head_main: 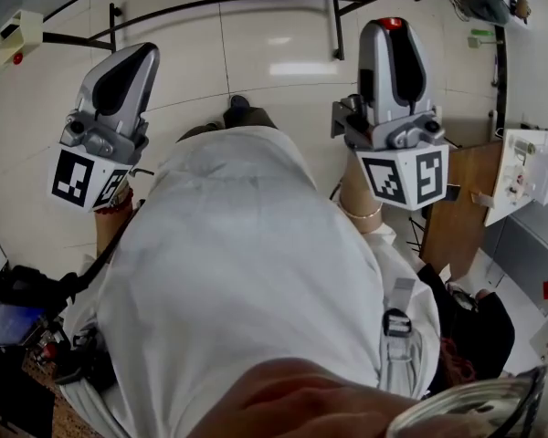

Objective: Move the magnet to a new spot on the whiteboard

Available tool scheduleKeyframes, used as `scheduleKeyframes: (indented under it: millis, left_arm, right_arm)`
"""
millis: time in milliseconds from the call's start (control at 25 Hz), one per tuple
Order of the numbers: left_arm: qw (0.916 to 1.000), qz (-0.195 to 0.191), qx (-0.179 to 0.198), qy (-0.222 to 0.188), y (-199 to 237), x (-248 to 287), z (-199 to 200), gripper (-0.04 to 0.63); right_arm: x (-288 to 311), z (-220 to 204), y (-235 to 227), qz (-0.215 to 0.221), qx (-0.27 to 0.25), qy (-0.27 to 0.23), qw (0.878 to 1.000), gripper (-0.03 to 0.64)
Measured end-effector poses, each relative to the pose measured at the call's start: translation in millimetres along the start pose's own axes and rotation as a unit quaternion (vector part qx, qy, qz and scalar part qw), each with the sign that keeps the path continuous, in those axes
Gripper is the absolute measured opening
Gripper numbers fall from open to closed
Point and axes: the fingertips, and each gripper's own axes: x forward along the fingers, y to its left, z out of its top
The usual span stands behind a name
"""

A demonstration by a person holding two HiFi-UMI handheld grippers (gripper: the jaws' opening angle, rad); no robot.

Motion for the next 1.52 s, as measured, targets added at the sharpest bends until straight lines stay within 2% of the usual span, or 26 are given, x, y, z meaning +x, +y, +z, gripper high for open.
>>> scheduleKeyframes:
  millis: [200,320,400,520,640,760,960,1120,1320,1520]
  left_arm:
    - [1.0,0.006,-0.007,0.002,1.9,-21.9,-7.4,0.002]
    - [0.9998,-0.004,-0.008,-0.015,1.4,-68.0,-6.2,0.002]
    - [0.9995,-0.005,0.005,-0.029,-0.2,-93.4,-0.3,0.002]
    - [0.9987,0.007,0.049,-0.005,-2.7,-107.0,-3.6,0.002]
    - [0.9991,-0.001,0.041,0.01,-4.9,-116.3,-13.5,0.002]
    - [0.9998,-0.002,0.021,0.002,-6.4,-117.1,-16.8,0.002]
    - [0.9996,-0.003,0.025,0.013,-12.1,-111.3,-22.3,0.002]
    - [0.9996,0.004,0.023,0.014,-4.7,-106.6,-23.3,0.002]
    - [0.9989,0.022,0.032,0.024,13.3,-74.3,-22.3,0.002]
    - [0.9978,0.011,0.059,0.029,29.2,-18.2,-13.2,0.002]
  right_arm:
    - [5.2,-4.7,23.2,0.006,-0.001,0.014,1.0,0.123]
    - [4.1,-13.3,64.2,0.0,0.004,0.036,0.999,0.123]
    - [1.3,-17.1,95.2,0.006,0.008,0.042,0.999,0.123]
    - [-6.0,-23.9,124.2,0.006,-0.003,0.056,0.998,0.123]
    - [-15.2,-30.3,135.4,-0.006,-0.008,0.068,0.998,0.123]
    - [-27.2,-31.6,132.4,-0.015,-0.002,0.065,0.998,0.123]
    - [-37.9,-36.1,122.9,-0.014,-0.002,0.074,0.997,0.123]
    - [-23.0,-39.8,119.1,-0.003,0.001,0.07,0.998,0.123]
    - [9.7,-37.8,95.8,0.026,0.007,0.053,0.998,0.123]
    - [36.0,-19.7,47.9,0.035,-0.005,0.03,0.999,0.123]
